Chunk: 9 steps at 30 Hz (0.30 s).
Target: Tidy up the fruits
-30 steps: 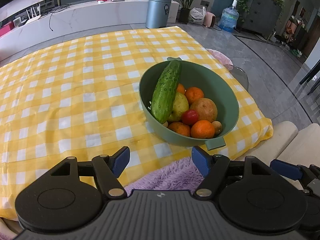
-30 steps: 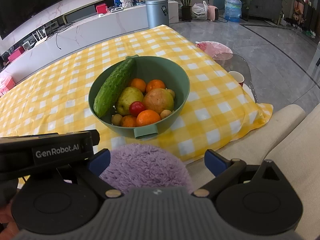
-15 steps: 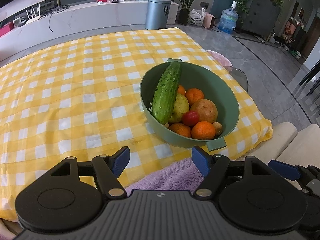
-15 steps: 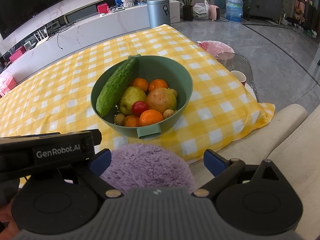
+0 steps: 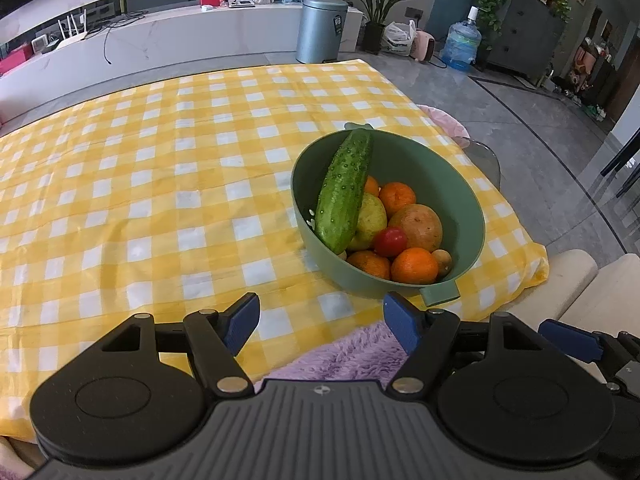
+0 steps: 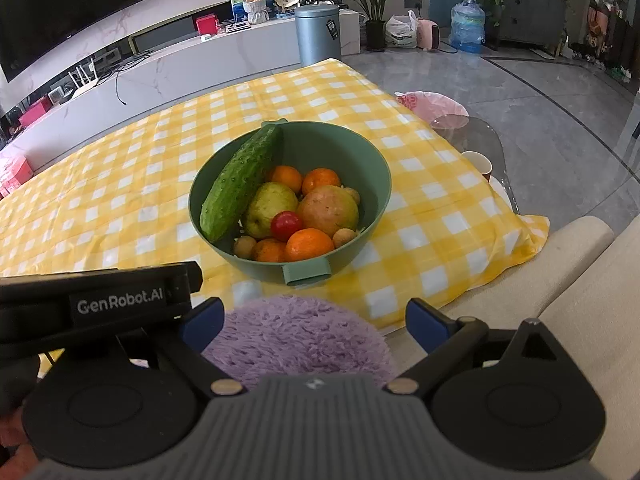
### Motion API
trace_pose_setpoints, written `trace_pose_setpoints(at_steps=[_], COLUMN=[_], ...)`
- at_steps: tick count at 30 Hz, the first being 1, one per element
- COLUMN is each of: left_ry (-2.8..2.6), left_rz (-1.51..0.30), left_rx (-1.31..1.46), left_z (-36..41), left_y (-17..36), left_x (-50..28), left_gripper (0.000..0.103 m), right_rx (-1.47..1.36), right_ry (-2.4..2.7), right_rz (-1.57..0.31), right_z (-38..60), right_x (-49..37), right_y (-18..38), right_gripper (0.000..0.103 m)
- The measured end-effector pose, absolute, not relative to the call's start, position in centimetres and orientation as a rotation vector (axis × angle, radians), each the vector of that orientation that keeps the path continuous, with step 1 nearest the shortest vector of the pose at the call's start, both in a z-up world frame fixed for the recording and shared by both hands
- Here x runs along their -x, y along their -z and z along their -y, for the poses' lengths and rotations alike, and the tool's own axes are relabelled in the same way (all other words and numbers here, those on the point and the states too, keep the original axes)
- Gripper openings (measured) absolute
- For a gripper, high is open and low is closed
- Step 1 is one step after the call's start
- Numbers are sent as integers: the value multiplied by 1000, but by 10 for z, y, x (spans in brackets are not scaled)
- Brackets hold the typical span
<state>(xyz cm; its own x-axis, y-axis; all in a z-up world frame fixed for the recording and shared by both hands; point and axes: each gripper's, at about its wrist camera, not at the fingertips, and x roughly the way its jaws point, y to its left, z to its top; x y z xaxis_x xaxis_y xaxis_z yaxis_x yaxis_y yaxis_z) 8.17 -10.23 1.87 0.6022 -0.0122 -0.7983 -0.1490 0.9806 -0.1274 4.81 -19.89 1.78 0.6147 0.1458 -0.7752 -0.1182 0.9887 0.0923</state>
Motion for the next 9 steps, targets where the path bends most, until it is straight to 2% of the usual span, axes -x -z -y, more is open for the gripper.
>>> trace_pose_setpoints(at_steps=[9], left_ry=[-86], left_rz=[-921], left_rx=[195], left_z=[97], left_y=[-19], left_x=[-81], left_gripper=[83], right_rx=[-36], right_ry=[-172], right_rz=[-889], right_z=[194], right_x=[-45], right_y=[-20], right_gripper=[94])
